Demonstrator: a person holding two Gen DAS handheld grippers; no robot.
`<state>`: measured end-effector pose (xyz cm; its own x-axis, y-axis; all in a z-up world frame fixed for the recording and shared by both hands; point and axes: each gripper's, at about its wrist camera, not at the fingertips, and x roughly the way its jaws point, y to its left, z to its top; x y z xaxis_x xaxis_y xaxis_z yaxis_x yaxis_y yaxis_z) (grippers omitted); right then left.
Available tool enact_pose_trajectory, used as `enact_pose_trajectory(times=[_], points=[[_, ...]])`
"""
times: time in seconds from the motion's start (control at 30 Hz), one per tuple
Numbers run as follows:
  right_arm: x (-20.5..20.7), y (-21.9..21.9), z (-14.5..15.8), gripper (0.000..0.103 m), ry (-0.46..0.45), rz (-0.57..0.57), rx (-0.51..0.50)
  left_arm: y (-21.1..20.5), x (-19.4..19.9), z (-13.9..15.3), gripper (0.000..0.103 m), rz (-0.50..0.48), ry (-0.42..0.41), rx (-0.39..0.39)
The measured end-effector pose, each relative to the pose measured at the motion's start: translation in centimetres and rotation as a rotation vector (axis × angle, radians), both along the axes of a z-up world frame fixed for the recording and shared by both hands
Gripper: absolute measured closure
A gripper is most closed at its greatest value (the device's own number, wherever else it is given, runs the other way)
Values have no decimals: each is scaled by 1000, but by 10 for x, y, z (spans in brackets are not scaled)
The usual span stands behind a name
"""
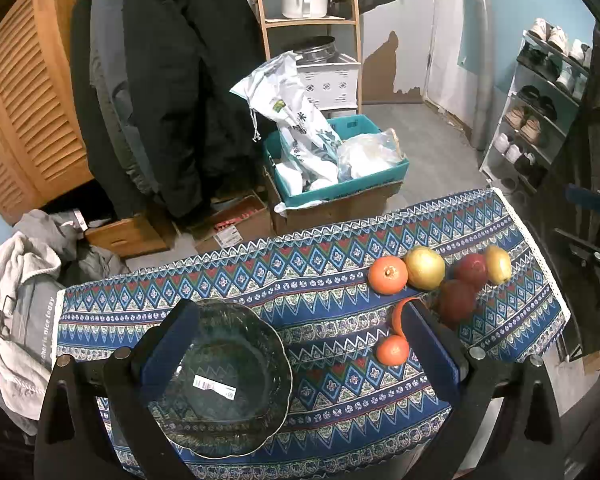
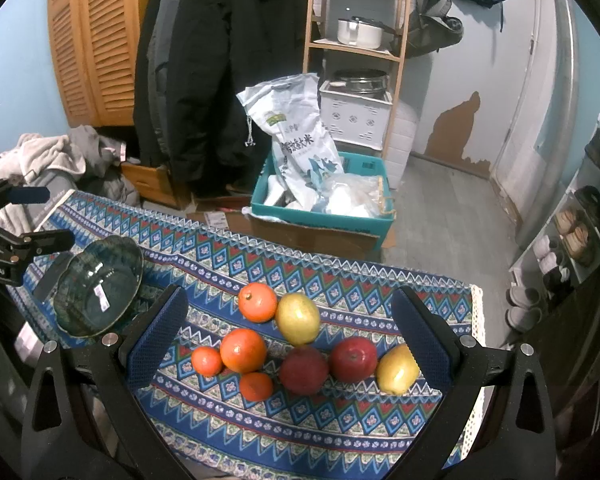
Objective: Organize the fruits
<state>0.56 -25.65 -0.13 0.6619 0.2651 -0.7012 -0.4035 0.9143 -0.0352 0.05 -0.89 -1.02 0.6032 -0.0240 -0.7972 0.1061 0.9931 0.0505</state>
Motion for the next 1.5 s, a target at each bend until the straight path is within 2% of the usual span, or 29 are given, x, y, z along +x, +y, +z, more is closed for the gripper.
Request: enact_pose_trajectory(times=[1.5], points=[[2,-9,-4,3,31,-7,19,-3,0,-4,1,-11,11,4]])
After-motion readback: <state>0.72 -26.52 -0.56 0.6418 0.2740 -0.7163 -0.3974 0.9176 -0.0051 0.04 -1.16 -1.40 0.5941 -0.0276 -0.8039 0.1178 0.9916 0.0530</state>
